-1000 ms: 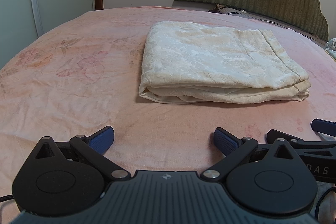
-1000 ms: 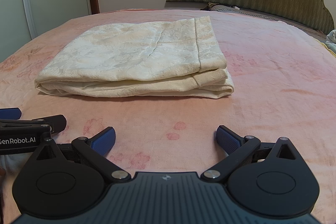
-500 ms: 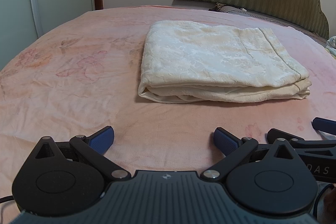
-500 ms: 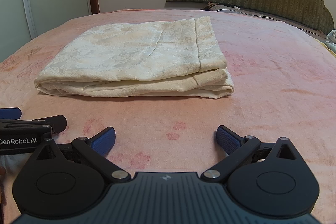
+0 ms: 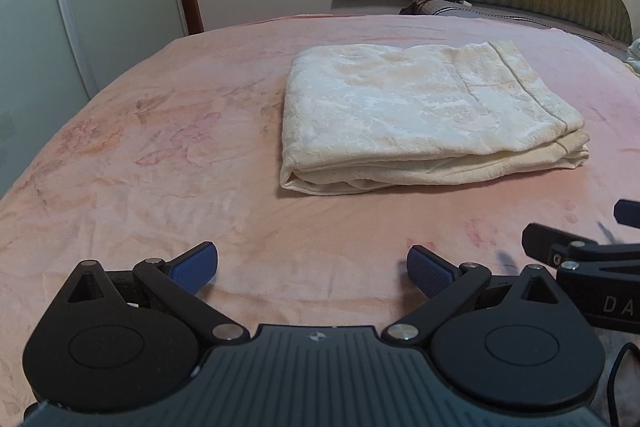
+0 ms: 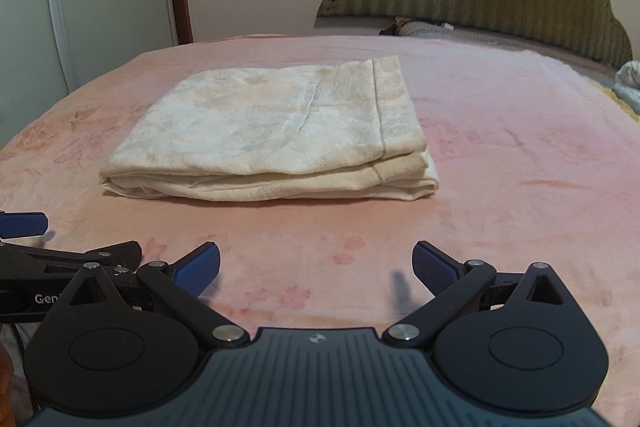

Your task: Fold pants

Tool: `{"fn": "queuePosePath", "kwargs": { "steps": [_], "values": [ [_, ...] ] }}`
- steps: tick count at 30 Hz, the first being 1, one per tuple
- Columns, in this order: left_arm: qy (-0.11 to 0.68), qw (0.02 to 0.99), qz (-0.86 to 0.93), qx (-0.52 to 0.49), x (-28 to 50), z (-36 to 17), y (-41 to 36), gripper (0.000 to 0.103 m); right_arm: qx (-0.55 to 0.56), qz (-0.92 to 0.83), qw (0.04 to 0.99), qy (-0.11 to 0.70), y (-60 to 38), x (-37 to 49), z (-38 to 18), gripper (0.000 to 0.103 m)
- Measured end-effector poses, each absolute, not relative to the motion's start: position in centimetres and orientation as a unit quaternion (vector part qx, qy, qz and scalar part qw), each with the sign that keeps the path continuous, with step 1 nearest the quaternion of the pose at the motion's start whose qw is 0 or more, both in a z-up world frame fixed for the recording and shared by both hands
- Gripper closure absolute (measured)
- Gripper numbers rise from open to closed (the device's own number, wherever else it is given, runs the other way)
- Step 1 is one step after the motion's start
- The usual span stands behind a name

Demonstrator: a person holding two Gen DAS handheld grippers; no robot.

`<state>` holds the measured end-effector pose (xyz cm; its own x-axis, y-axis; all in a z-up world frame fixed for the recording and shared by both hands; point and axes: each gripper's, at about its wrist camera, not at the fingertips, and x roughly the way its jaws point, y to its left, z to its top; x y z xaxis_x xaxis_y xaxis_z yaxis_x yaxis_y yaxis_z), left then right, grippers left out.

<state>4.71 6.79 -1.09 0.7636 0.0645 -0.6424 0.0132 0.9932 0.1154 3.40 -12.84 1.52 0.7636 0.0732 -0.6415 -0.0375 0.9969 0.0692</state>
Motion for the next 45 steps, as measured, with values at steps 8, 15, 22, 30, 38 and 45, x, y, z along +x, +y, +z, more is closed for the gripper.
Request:
{"fn": "queuePosePath", "kwargs": {
  "steps": [8, 15, 22, 30, 38, 45],
  "values": [
    [0.363, 0.932, 0.014, -0.004, 5.8, -1.7, 8.3, 0.000, 0.024, 0.026, 0.932, 0.361, -13.8, 4.1, 0.4, 0.000],
    [0.358, 0.934, 0.017, 0.014, 5.7, -1.8, 7.9, 0.000, -0.007, 0.016, 0.936, 0.351, -14.0, 3.6, -0.1, 0.000],
    [0.347, 0.938, 0.007, 0.013, 6.1, -2.6, 7.9, 0.000, 0.008, 0.026, 0.935, 0.354, -14.3, 3.8, -0.7, 0.000],
    [0.339, 0.941, 0.006, 0.014, 5.8, -2.7, 7.7, 0.000, 0.010, 0.026, 0.935, 0.353, -14.2, 3.7, -0.8, 0.000],
    [0.327, 0.944, 0.002, 0.045, 5.4, -2.6, 6.6, 0.000, 0.009, -0.007, 0.939, 0.345, -14.7, 3.2, -0.4, 0.000],
    [0.328, 0.944, 0.000, 0.041, 5.4, -2.9, 6.6, 0.000, 0.009, -0.003, 0.936, 0.352, -15.0, 3.4, -0.7, 0.000]
  ]
}}
